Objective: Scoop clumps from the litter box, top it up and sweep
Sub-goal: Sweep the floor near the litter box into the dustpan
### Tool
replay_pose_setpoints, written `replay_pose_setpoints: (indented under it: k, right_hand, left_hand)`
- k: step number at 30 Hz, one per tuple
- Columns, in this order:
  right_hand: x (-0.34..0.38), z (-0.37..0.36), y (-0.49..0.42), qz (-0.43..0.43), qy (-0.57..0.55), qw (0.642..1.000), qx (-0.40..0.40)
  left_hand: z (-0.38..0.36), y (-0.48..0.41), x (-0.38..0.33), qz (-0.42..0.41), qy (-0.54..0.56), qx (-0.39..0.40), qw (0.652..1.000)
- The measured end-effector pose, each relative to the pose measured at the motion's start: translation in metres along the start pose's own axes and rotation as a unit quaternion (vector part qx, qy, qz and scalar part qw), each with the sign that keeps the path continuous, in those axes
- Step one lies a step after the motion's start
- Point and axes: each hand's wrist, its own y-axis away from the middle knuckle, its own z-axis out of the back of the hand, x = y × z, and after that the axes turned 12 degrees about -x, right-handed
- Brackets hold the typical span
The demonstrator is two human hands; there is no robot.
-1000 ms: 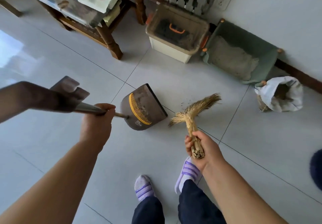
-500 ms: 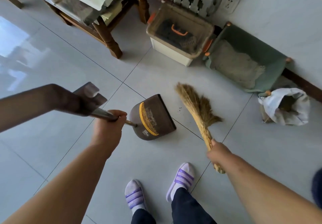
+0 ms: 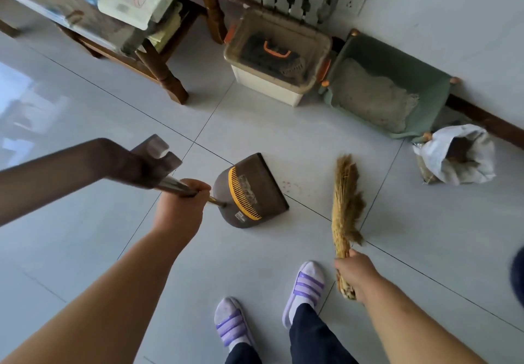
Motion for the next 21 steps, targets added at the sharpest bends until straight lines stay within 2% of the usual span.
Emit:
replay_pose_setpoints:
  k: [4, 7, 11, 17, 21]
  right_hand:
    - [-0.005, -0.037, 0.028, 0.072, 0.115, 0.989, 0.061]
    - [-0.006, -0.029, 0.066, 0.105, 0.084, 0.984, 0.117]
    - [-0.004, -0.001, 0.086, 0.117, 0.058, 0.982, 0.136]
    - [-0.006, 0.014, 0.075, 0.128, 0.120, 0.984, 0.031]
    - [0.002, -0.005, 0.057, 0.083, 0.096, 0.991, 0.028]
  left_hand:
    - [0.004, -0.004, 0.009, -0.006, -0.008, 0.004, 1.000]
    - [0.007, -0.007, 0.016, 0.002, 0.009, 0.003, 1.000]
    - [0.016, -0.010, 0.027, 0.019, 0.044, 0.009, 0.999]
    - [0.036, -0.013, 0.042, 0.023, 0.052, -0.009, 0.998]
    - [0.044, -0.014, 0.050, 0.022, 0.047, -0.017, 0.999]
